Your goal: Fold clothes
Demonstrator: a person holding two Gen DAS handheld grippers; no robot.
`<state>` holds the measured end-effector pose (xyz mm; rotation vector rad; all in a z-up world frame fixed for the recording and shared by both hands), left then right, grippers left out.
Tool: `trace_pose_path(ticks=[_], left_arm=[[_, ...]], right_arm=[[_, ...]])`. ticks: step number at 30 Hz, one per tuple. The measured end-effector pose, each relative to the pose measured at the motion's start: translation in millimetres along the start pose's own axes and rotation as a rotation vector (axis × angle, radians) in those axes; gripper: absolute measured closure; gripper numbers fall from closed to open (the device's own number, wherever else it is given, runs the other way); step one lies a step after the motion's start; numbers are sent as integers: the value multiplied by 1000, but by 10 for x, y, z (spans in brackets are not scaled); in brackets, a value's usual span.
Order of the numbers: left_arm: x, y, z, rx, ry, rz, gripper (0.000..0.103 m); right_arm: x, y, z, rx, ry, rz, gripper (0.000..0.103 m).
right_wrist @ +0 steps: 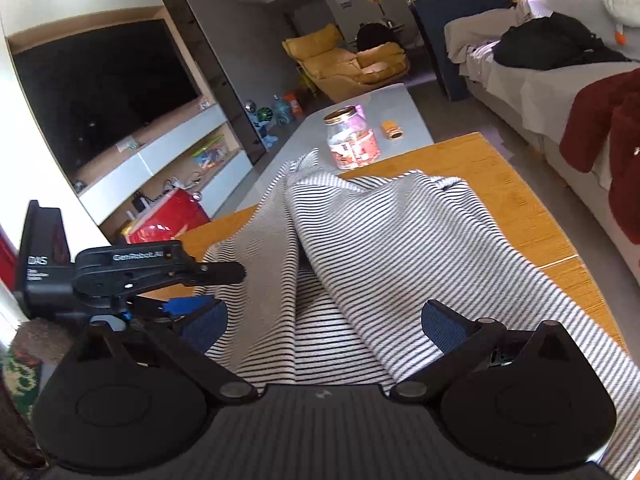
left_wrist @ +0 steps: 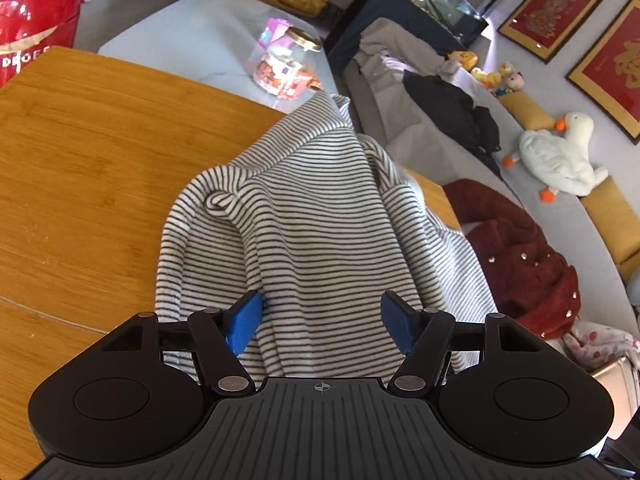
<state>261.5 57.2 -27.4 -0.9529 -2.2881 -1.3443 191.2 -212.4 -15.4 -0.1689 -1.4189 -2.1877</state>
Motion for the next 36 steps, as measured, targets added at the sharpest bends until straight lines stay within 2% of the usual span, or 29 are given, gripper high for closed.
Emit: trace_pose_path(ticks=[4, 5, 8, 11, 15, 20, 22, 23, 25, 27, 28, 29, 32, 36], left_arm=[[-20, 26, 137, 67, -6, -9, 26], [-32, 29, 143, 76, -16, -10, 22], [-95, 38, 99, 78, -48, -4, 12], [-146, 21, 9, 59, -50, -1, 1], [-152, -36, -103, -13, -32, 4, 0], [-40, -164, -172, -62, -43, 24, 0], [42, -246, -176, -67, -60, 32, 1], [93, -291, -174, -74, -63, 32, 5], [184, -365, -186, -107, -30, 15, 23], [248, -412, -196, -153, 31, -10, 62], [262, -420, -189, -167, 53, -18, 72], [300, -370, -156, -165, 68, -42, 90], [484, -110, 2, -135, 110, -156, 93], [731, 236, 213, -94, 166, -308, 93]], right_arm=[[-121, -21, -33, -76, 81, 23, 0], [-154, -29, -42, -95, 98, 29, 0], [-284, -108, -134, -168, 78, 69, 0], [-298, -146, -202, -211, 101, 54, 0], [-310, -160, -236, -216, 141, 85, 0], [-270, -235, -140, -199, 250, 218, 0], [-195, -294, -66, -177, 265, 240, 0], [-158, -323, -29, -166, 272, 251, 0], [-113, -361, -5, -172, 279, 261, 0], [-88, -386, 8, -169, 286, 258, 0], [-98, -384, 28, -161, 281, 255, 0], [-108, -381, 47, -152, 276, 253, 0], [-85, -394, 96, -118, 262, 251, 0], [-18, -407, 202, -8, 246, 266, 0]])
Point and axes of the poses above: each gripper's, at about its wrist camera, not at the fingertips, and x roughly against the way its jaws point, z to its left, y to its top, the point moved 1 cm from there along -x, roughly the way its jaws point, and after that the axes turned 9 degrees about -z, right-handed, at the moved point
